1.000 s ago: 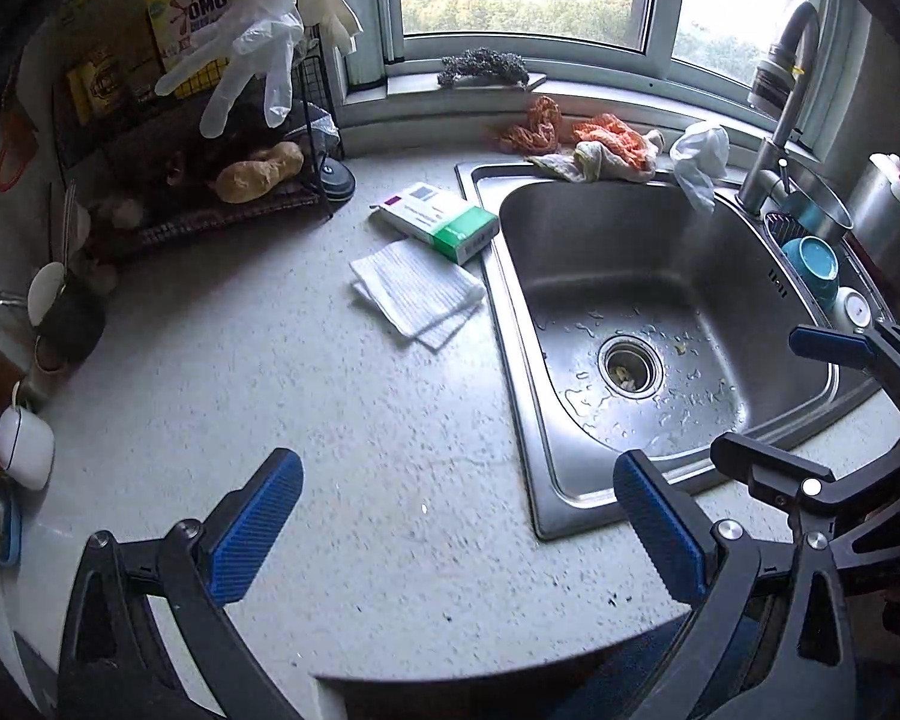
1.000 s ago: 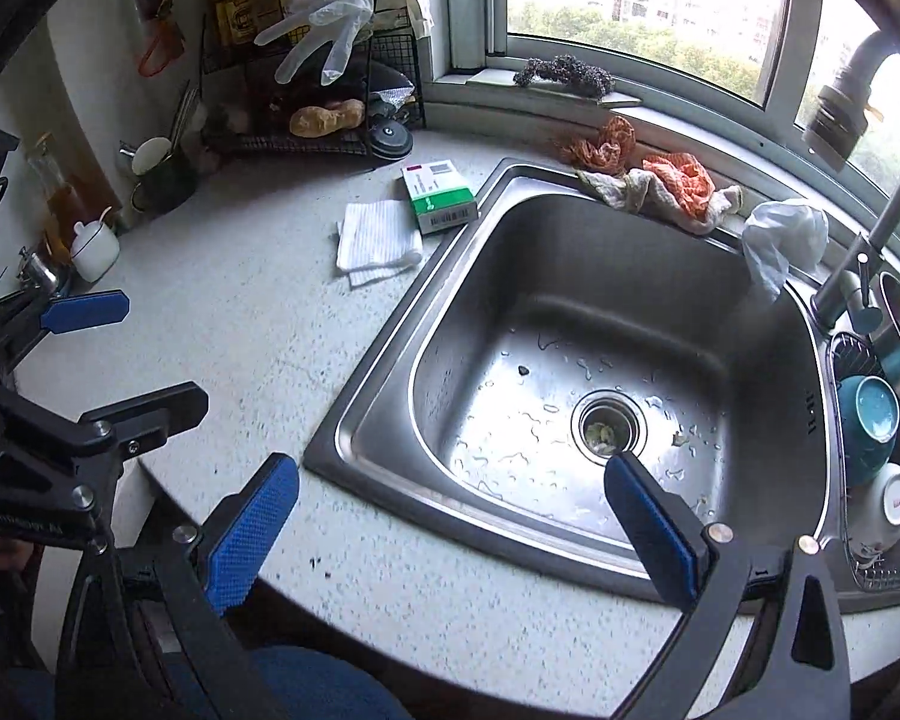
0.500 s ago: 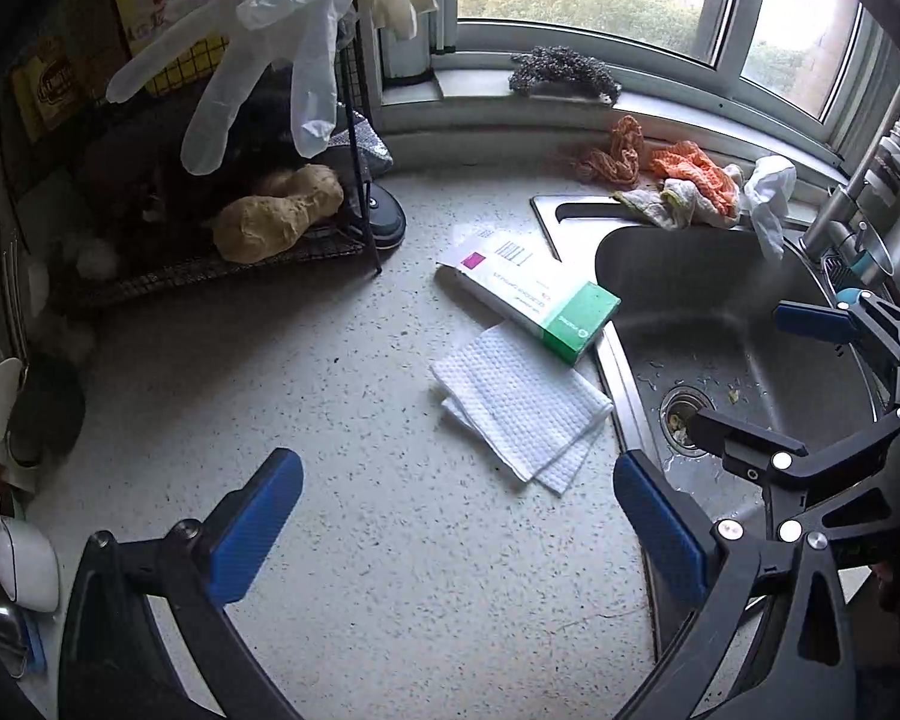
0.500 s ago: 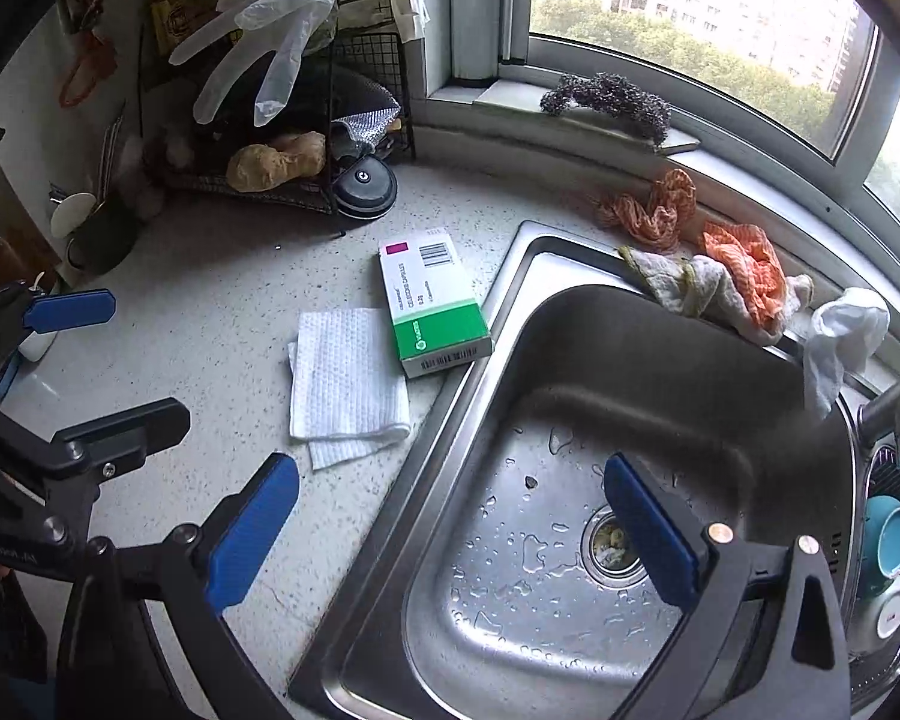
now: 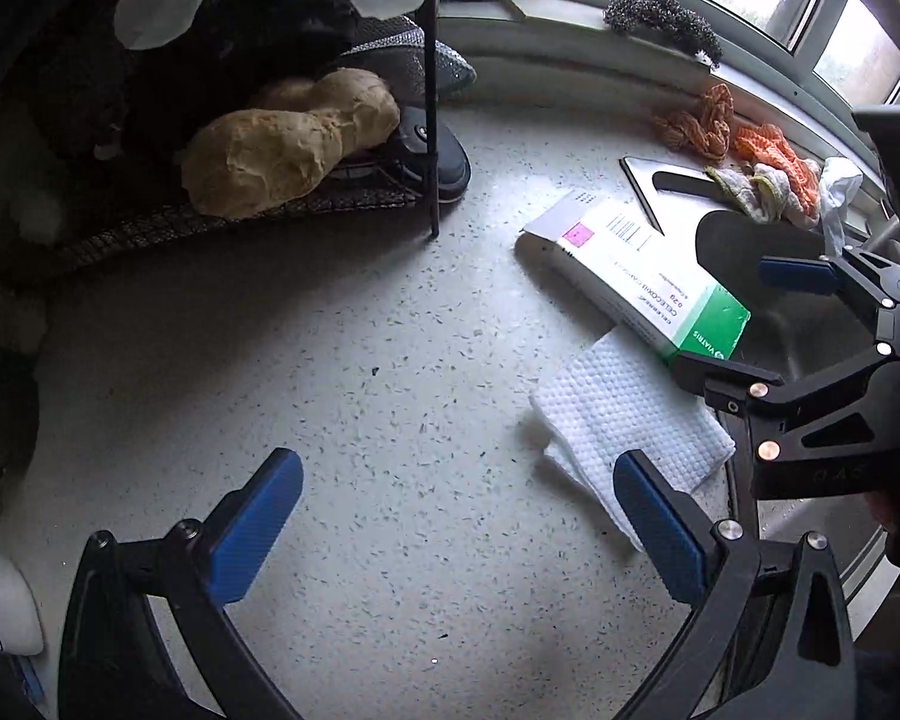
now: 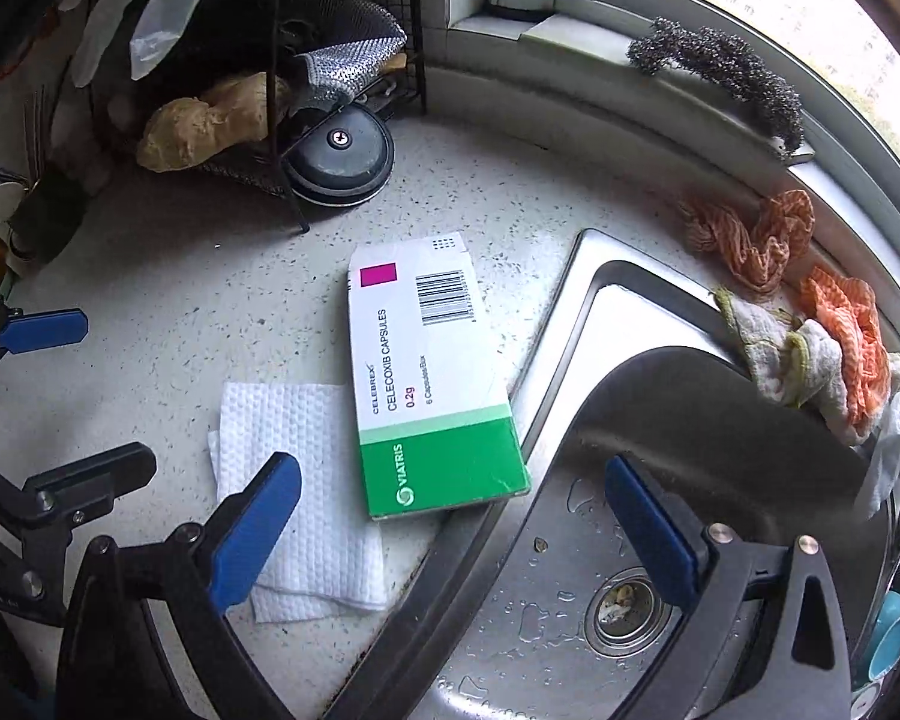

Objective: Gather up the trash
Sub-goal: 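Grasp the Celecoxib box with the right gripper while the left gripper grasps the white wipe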

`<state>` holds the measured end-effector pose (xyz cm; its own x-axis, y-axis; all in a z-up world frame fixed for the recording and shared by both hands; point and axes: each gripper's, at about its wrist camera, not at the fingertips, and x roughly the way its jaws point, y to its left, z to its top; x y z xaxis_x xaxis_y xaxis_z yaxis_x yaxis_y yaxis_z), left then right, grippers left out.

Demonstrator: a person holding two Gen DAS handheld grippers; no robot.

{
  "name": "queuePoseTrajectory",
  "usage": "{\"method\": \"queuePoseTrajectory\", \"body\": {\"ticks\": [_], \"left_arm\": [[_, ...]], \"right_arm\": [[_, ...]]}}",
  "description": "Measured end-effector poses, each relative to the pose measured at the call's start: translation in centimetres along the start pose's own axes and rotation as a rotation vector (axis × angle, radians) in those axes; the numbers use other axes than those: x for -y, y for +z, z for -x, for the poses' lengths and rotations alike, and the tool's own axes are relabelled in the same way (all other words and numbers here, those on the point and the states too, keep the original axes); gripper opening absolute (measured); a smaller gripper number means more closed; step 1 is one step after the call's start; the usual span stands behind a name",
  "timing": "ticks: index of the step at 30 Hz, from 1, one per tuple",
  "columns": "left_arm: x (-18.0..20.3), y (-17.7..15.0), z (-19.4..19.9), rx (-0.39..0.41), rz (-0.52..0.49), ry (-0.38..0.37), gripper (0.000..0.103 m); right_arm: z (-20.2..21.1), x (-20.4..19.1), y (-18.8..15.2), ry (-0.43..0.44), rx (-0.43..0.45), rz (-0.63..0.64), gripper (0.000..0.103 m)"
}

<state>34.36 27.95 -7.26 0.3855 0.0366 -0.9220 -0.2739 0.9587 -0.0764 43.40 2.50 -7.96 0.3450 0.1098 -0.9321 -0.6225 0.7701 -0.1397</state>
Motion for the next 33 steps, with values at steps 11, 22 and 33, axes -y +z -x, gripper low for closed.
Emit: {"method": "queuePoseTrajectory", "body": {"ticks": [11, 22, 33], "left_arm": [[-1.0, 0.2, -0.8, -0.032, 0.030, -0.032, 0.103], [2.7, 1.4, -0.6, -0.041, -0.108, -0.137, 0.103], [7.7, 1.6, -3.8, -0.109, -0.313, -0.151, 0.103]], "right_arm": [[-1.4, 0.0, 1.2, 0.005, -0.042, 0.032, 0.059], [4.8, 2.6, -3.1, -0.019, 0.040, -0.120, 0.058], [7.0, 5.0, -8.3, -0.046, 0.015, -0.255, 0.058]]}}
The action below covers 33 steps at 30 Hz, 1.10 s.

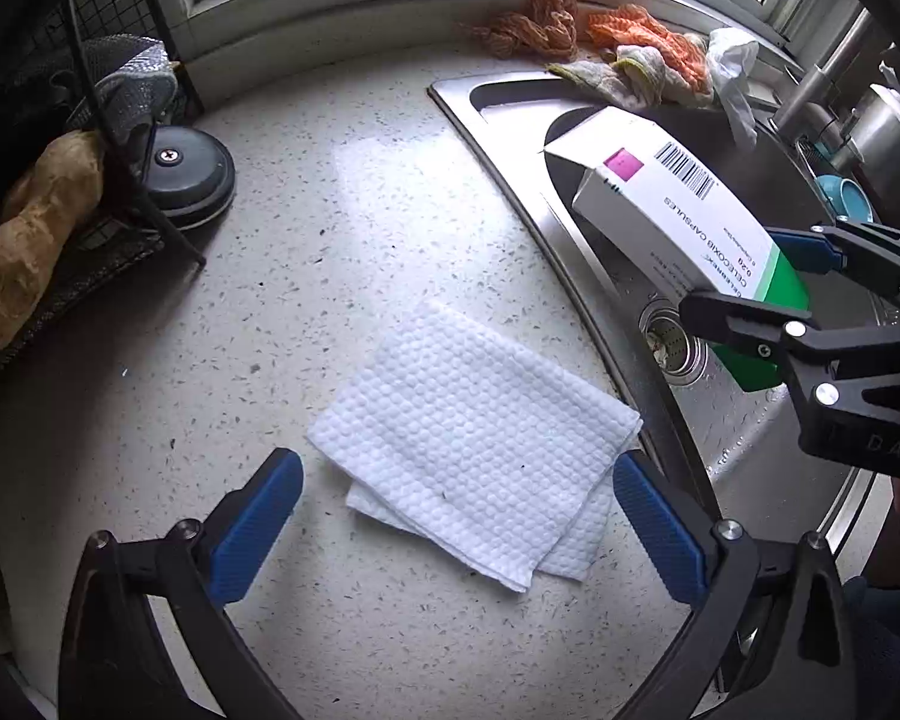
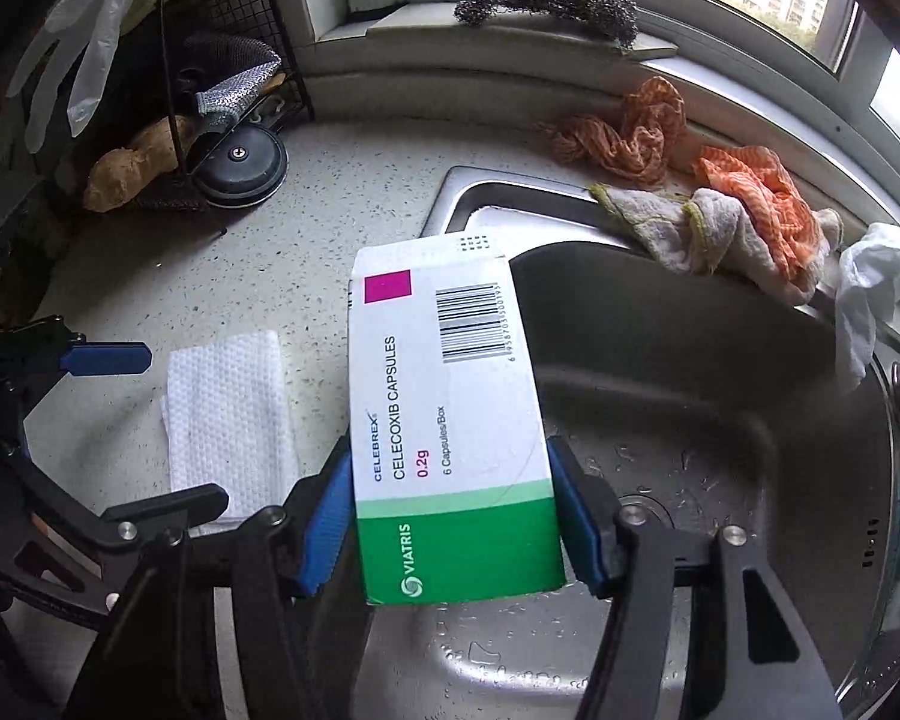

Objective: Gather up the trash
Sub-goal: 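Grasp the Celecoxib box with the right gripper while the left gripper grasps the white wipe, then carry the box and wipe down to the red bin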

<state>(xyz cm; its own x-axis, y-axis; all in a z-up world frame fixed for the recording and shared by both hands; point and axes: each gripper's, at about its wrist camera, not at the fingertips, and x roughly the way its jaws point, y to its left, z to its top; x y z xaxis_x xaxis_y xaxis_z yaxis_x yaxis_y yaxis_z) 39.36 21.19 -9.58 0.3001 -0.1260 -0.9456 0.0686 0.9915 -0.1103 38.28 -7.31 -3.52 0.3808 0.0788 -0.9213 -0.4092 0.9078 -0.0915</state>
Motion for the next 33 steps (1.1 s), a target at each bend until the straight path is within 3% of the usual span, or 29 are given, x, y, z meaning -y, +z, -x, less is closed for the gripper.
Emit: {"method": "queuePoseTrajectory", "body": {"ticks": [2, 4, 10, 12, 16, 20, 33], "left_arm": [[0.5, 0.2, -0.6, -0.016, -0.016, -0.006, 0.101], [0.8, 0.3, -1.1, -0.038, -0.018, -0.032, 0.093], [2.5, 0.4, -1.6, -0.024, -0.061, 0.046, 0.083], [2.9, 0.1, -1.2, -0.003, -0.062, 0.037, 0.066], [3.9, -0.4, -0.8, 0.015, -0.060, 0.031, 0.047], [4.4, -1.0, -0.4, 0.012, -0.016, -0.035, 0.005], [7.6, -8.8, 3.8, 0.022, 0.109, 0.010, 0.004]], "right_arm": [[0.2, 0.5, -0.5, -0.002, 0.001, -0.015, 0.058], [0.2, 0.7, -0.8, -0.001, -0.002, -0.031, 0.059], [0.1, 0.8, -1.7, 0.000, -0.012, -0.056, 0.059], [0.4, 0.9, -2.5, 0.003, -0.020, -0.063, 0.059], [0.6, 0.8, -3.7, 0.010, -0.035, -0.077, 0.059], [0.4, 0.0, -4.5, 0.024, -0.038, -0.075, 0.059], [5.5, -2.2, -10.3, 0.096, 0.003, 0.019, 0.059]]}}
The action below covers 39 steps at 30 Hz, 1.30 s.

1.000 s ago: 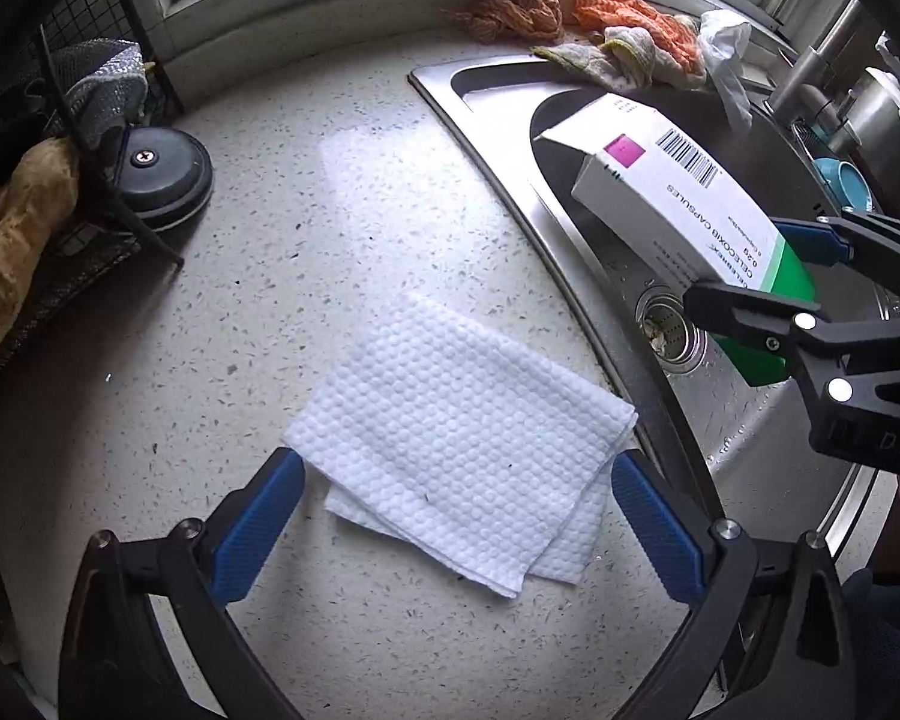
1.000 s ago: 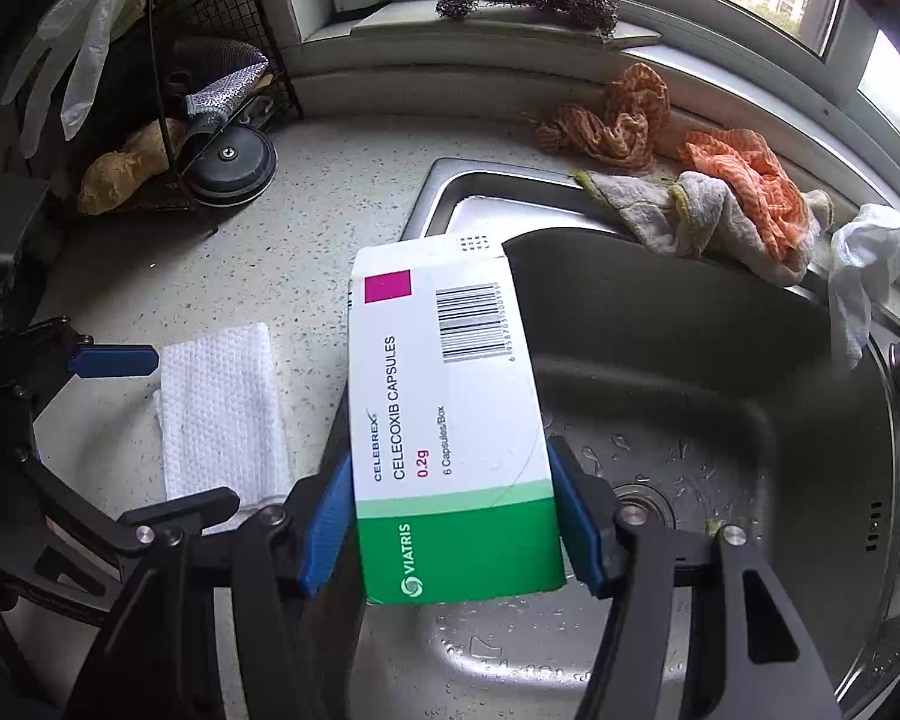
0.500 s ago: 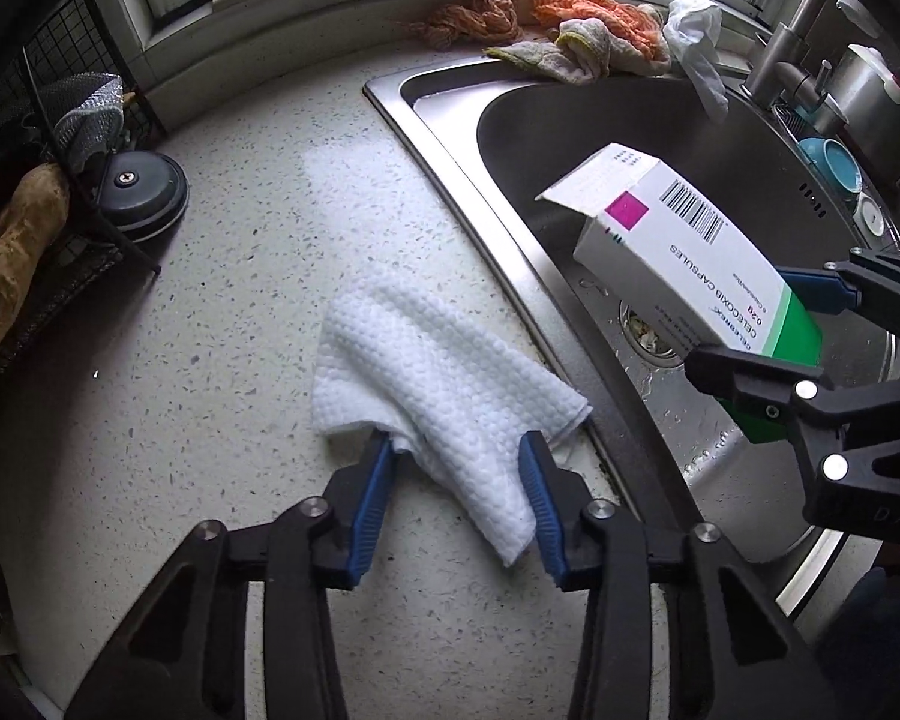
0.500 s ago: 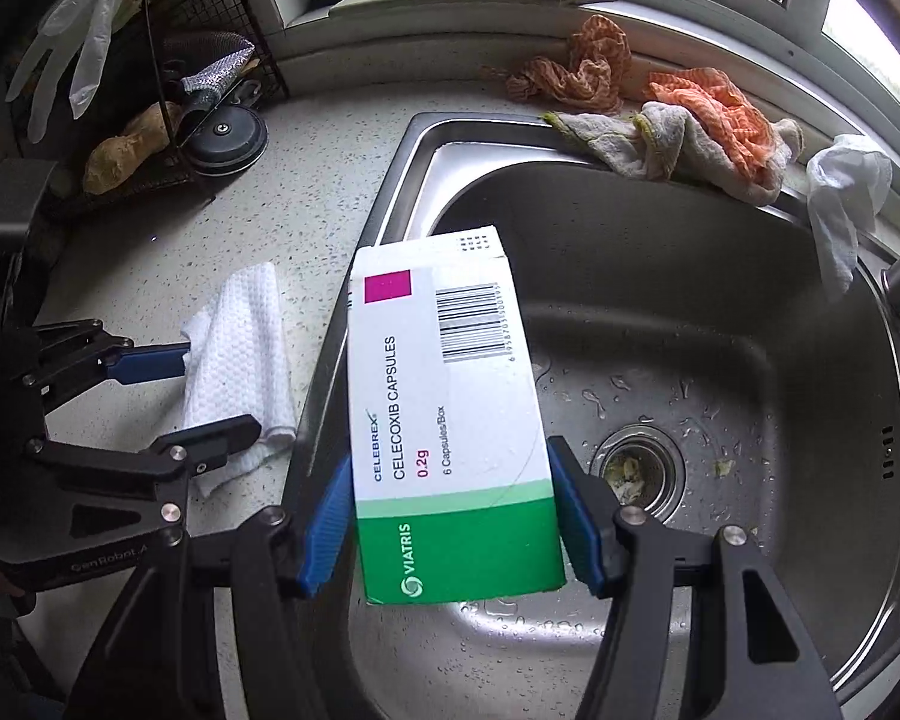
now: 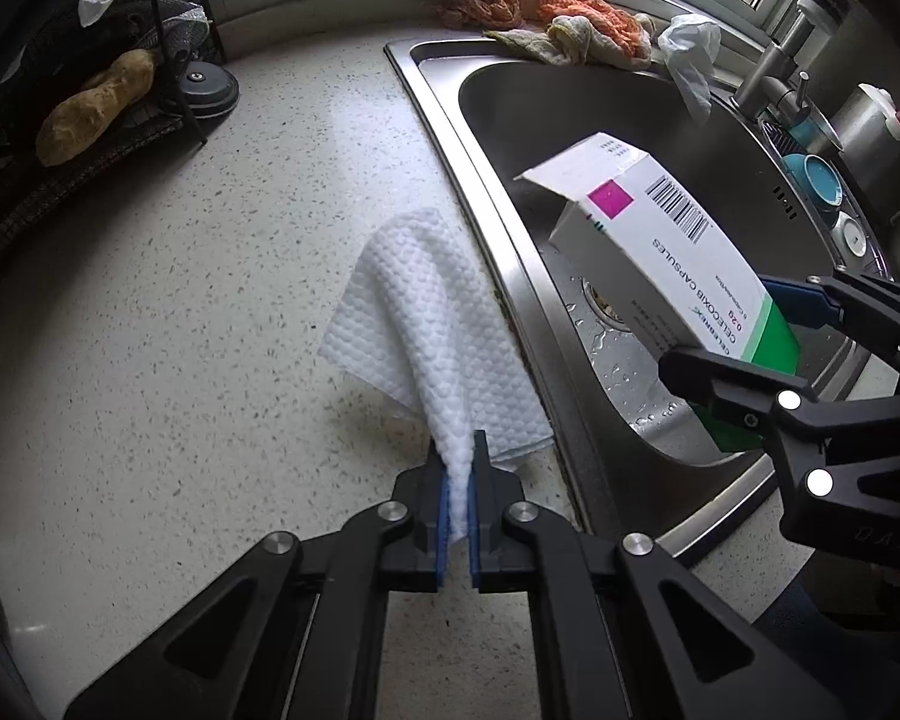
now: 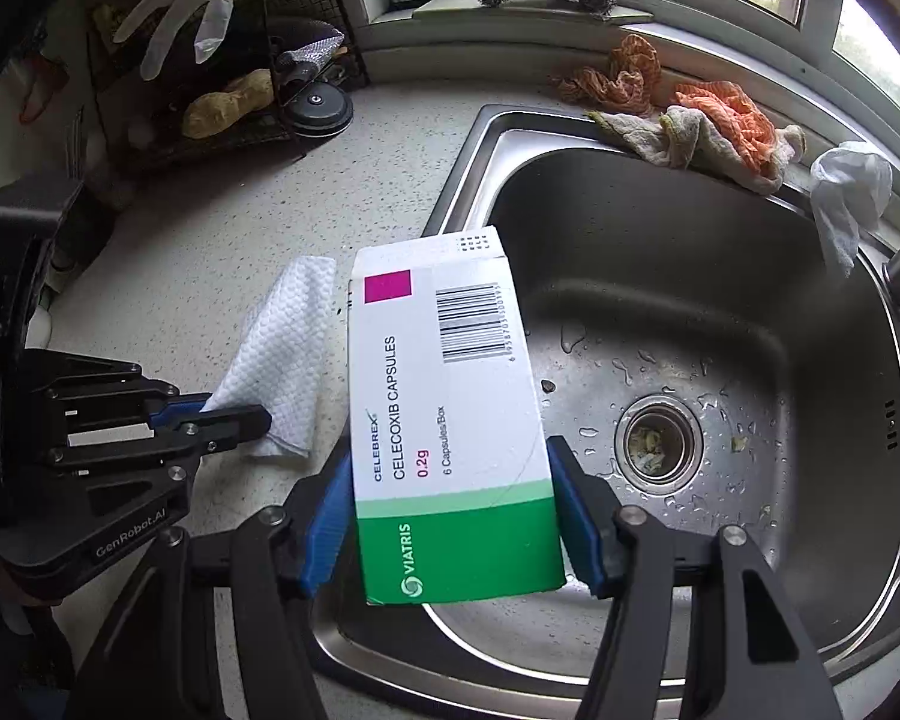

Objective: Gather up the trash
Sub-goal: 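Carry the box and wipe down to the red bin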

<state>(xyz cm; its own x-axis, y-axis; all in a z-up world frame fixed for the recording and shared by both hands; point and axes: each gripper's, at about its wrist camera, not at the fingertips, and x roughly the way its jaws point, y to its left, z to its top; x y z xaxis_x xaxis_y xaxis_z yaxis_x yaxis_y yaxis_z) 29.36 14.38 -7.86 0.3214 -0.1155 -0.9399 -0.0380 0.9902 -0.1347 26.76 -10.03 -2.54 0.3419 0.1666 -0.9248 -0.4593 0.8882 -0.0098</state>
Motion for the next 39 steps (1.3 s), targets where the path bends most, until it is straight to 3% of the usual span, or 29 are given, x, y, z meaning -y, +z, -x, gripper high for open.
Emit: {"method": "queuePoseTrajectory", "body": {"ticks": [9, 19, 26, 39], "left_arm": [[4.1, -6.5, 4.1, 0.046, 0.050, 0.037, 0.004], [12.3, -13.9, 7.6, 0.097, 0.018, 0.042, 0.004], [17.8, -18.6, 8.2, 0.089, 0.000, 0.034, 0.004], [26.2, -20.3, 5.5, 0.013, -0.136, -0.023, 0.004]], "right_arm": [[4.6, -1.4, -6.9, 0.044, 0.025, 0.078, 0.059], [10.4, -0.5, -15.9, 0.041, 0.063, 0.086, 0.059], [13.2, 1.0, -21.6, 0.024, 0.070, 0.076, 0.059], [14.6, 5.2, -26.7, -0.022, 0.041, -0.090, 0.059]]}}
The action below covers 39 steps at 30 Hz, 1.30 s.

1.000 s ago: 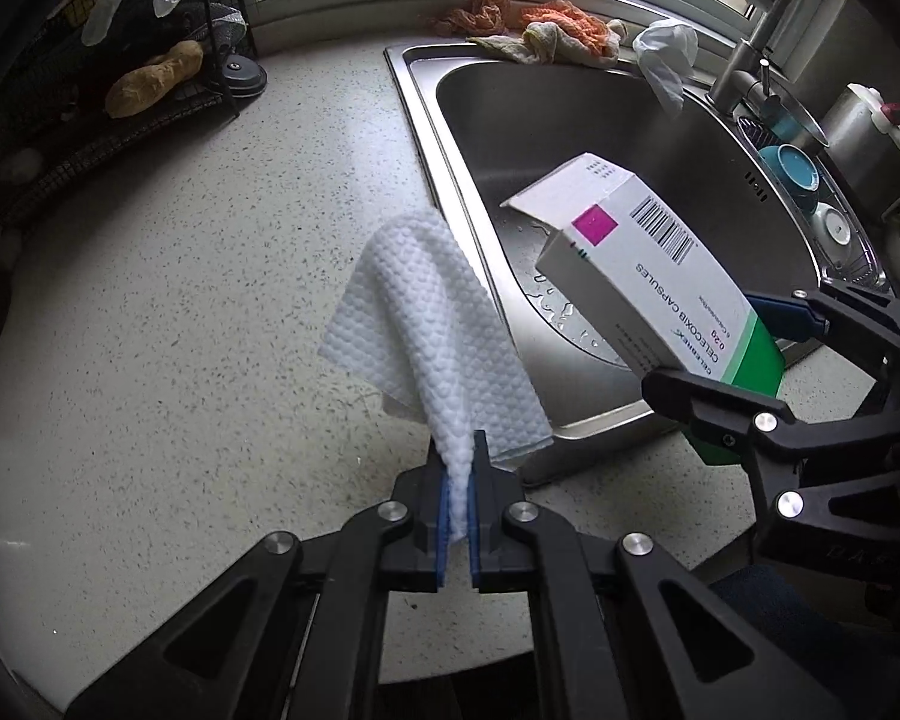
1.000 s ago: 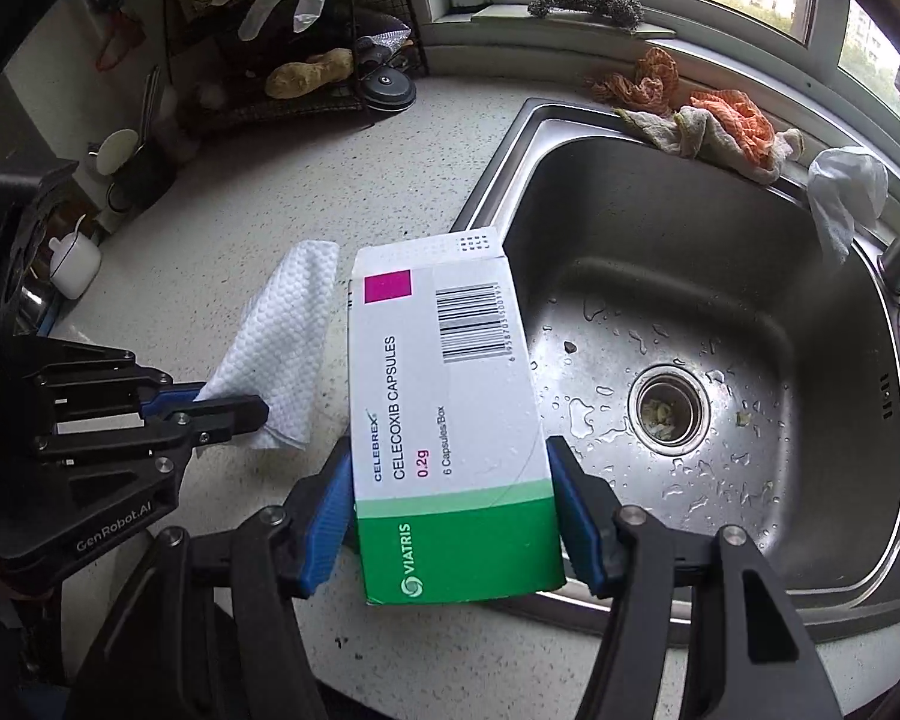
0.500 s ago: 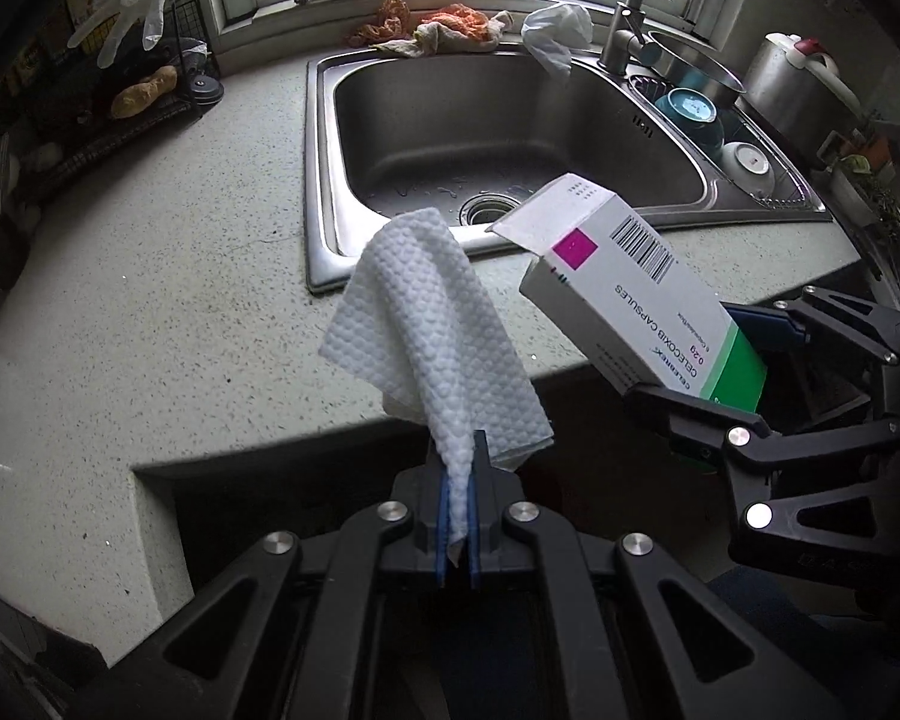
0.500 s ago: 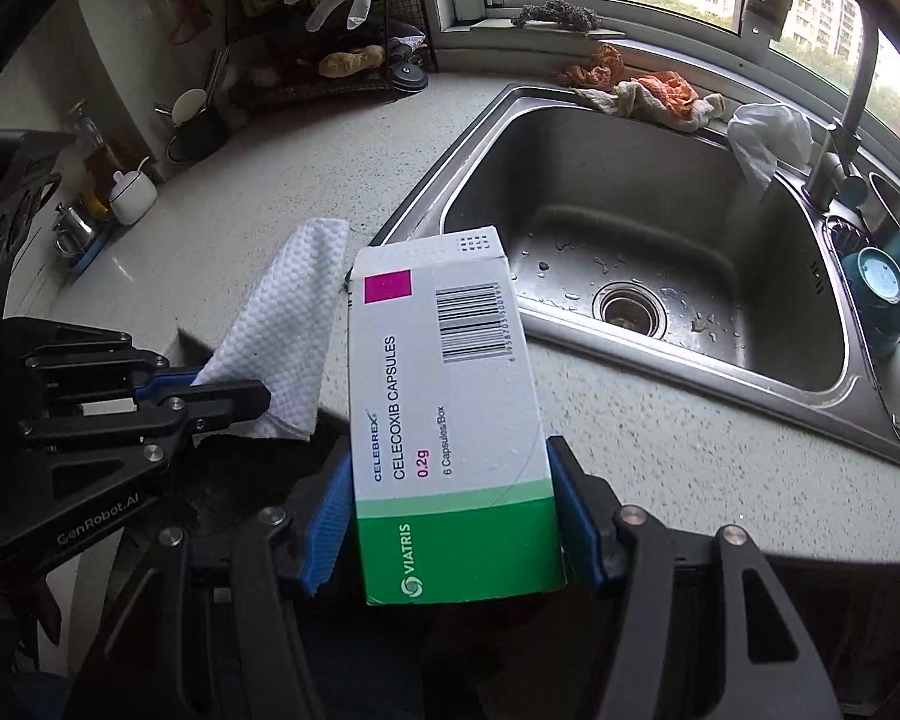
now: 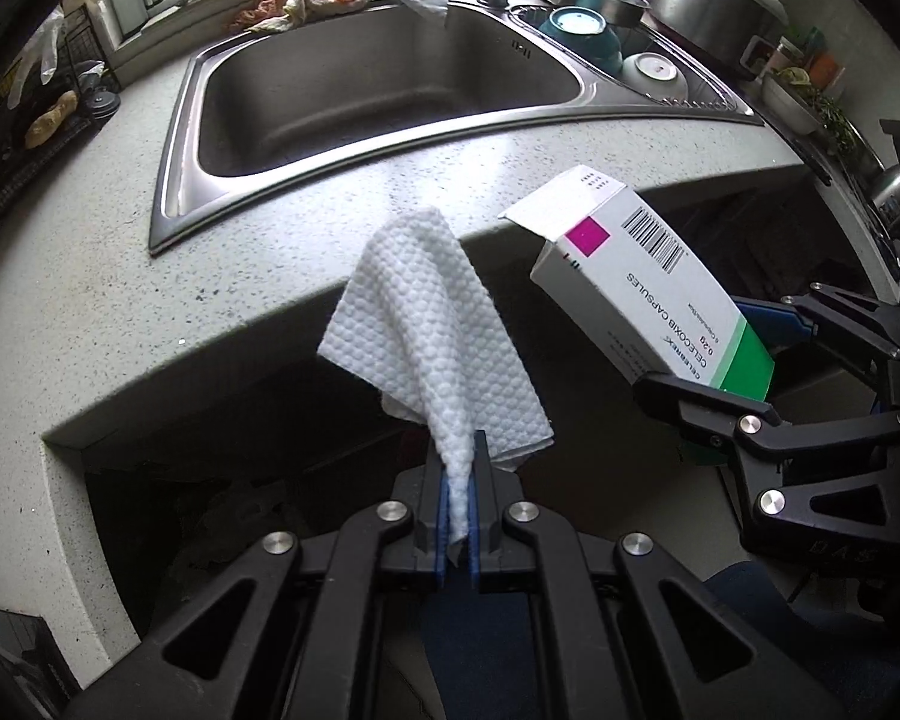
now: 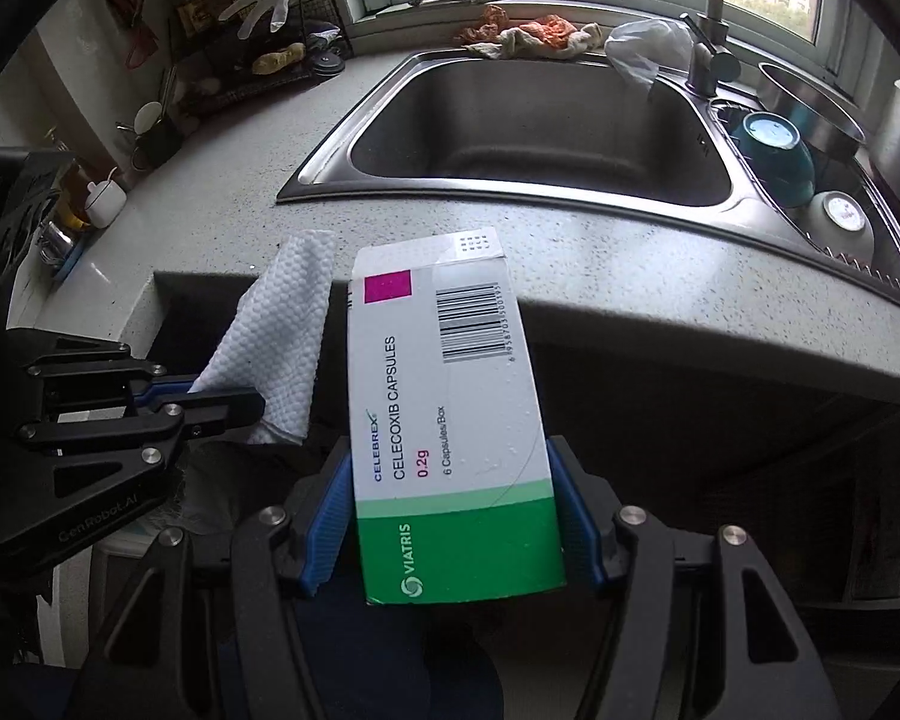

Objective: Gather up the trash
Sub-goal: 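Carry the box and wipe down to the red bin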

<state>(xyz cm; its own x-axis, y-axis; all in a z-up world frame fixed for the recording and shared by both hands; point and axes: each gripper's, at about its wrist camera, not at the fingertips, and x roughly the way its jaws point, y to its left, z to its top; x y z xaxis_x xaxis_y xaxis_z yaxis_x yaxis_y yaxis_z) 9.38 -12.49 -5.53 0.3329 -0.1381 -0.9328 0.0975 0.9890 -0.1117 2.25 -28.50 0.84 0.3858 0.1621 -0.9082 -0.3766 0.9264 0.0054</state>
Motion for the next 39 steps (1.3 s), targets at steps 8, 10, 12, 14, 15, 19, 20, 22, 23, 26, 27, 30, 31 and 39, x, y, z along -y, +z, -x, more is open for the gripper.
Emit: {"method": "queuePoseTrajectory", "body": {"ticks": [8, 10, 12, 14, 15, 19, 20, 22, 23, 26, 27, 30, 31, 39], "left_arm": [[1.3, -0.8, -5.2, -0.070, -0.083, -0.039, 0.004], [1.2, -1.0, -7.1, -0.086, -0.090, -0.049, 0.004], [1.1, -1.3, -9.2, -0.100, -0.100, -0.054, 0.004], [0.9, -1.6, -11.3, -0.110, -0.098, -0.055, 0.004], [0.8, -1.8, -12.5, -0.116, -0.093, -0.054, 0.004], [0.0, -2.9, -17.6, -0.147, -0.081, -0.059, 0.004], [-0.2, -3.3, -19.0, -0.152, -0.078, -0.055, 0.004], [-0.2, -4.0, -21.6, -0.158, -0.074, -0.045, 0.004], [-0.4, -4.4, -22.9, -0.159, -0.073, -0.046, 0.004], [-0.9, -5.3, -26.0, -0.156, -0.059, -0.054, 0.004], [-1.1, -5.6, -27.1, -0.159, -0.055, -0.058, 0.004], [-1.1, -6.7, -30.0, -0.167, -0.061, -0.065, 0.004], [-1.1, -7.1, -30.8, -0.171, -0.066, -0.067, 0.004], [0.3, -8.2, -35.3, -0.186, -0.088, -0.078, 0.008]], "right_arm": [[-3.9, 1.7, -2.3, -0.030, -0.071, -0.089, 0.059], [-5.5, 1.9, -3.1, -0.029, -0.085, -0.108, 0.059], [-7.5, 2.2, -3.7, -0.036, -0.109, -0.124, 0.059], [-9.7, 2.5, -4.4, -0.049, -0.131, -0.131, 0.059], [-10.8, 2.6, -4.7, -0.052, -0.141, -0.135, 0.059], [-15.5, 3.1, -5.9, -0.054, -0.168, -0.154, 0.059], [-16.7, 3.3, -6.2, -0.056, -0.173, -0.156, 0.059], [-19.0, 3.6, -6.8, -0.059, -0.180, -0.158, 0.059], [-20.2, 3.8, -7.1, -0.060, -0.185, -0.159, 0.059], [-23.6, 4.2, -7.8, -0.063, -0.190, -0.157, 0.059], [-24.7, 4.3, -8.1, -0.065, -0.190, -0.154, 0.059], [-27.7, 4.9, -8.8, -0.066, -0.194, -0.162, 0.059], [-28.6, 5.0, -9.0, -0.066, -0.197, -0.164, 0.059], [-33.6, 5.7, -10.2, -0.069, -0.210, -0.179, 0.059]]}}
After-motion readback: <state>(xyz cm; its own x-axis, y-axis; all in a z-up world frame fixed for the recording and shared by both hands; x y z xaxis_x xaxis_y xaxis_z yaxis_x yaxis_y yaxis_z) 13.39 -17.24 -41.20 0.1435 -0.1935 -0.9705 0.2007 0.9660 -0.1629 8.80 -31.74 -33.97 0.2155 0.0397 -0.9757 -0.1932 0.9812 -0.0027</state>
